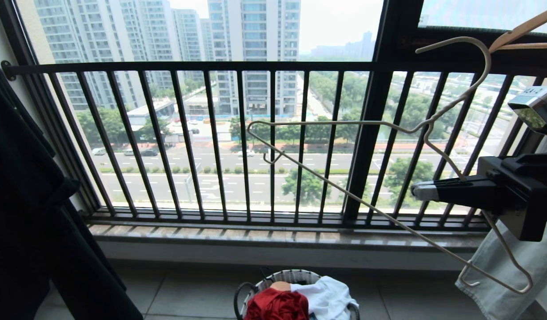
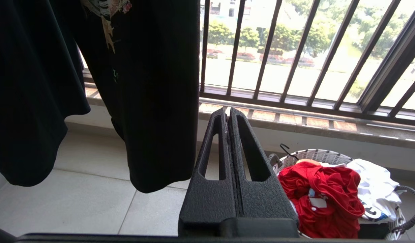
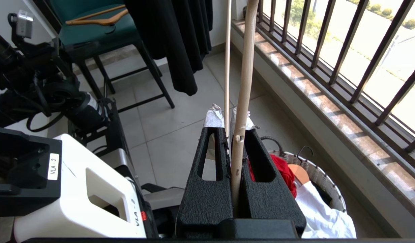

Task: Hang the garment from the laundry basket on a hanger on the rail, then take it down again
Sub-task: Pick up the clothes rack on the clothesline

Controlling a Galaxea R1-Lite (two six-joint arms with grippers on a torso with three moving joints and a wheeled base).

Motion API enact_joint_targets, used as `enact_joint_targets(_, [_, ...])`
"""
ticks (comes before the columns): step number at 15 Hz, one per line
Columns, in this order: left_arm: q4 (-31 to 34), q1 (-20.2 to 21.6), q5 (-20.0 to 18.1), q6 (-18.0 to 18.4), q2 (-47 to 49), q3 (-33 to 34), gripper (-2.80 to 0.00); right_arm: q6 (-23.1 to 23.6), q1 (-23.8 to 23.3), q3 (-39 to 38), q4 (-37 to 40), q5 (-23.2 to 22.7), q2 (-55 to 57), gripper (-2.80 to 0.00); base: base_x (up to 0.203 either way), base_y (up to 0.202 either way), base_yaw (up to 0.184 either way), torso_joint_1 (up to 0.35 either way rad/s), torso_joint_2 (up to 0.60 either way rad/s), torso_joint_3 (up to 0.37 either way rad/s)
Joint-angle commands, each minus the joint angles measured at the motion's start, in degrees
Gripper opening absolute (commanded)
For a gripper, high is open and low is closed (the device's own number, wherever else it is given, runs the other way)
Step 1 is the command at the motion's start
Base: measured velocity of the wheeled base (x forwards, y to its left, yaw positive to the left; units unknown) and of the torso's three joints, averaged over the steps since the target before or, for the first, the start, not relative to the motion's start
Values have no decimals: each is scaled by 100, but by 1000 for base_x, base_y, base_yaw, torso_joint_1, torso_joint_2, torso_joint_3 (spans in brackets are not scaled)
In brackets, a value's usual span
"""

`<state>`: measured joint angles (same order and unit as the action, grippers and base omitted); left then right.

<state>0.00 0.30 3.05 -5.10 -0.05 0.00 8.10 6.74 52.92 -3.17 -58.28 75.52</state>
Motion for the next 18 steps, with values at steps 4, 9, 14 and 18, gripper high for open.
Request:
enact_joint_targets(4, [0, 5, 3, -3, 5, 0, -280, -1, -6, 2, -8, -26, -2, -280, 0, 0, 0, -171, 490, 313])
enact_joint_targets(9, [0, 5, 3, -9, 5, 0, -280, 7, -15, 8, -25, -26, 7, -280, 0, 0, 0, -144, 468, 327])
enact_joint_targets(14, [0, 5, 3, -8, 5, 0, -280, 16, -24, 8, -34, -26, -2, -280, 0, 0, 0, -96, 445, 349])
enact_joint_targets(18, [0, 5, 3, -2, 5, 0, -280, 14, -52, -10, -43, -35, -11, -280, 0, 0, 0, -26, 300, 263])
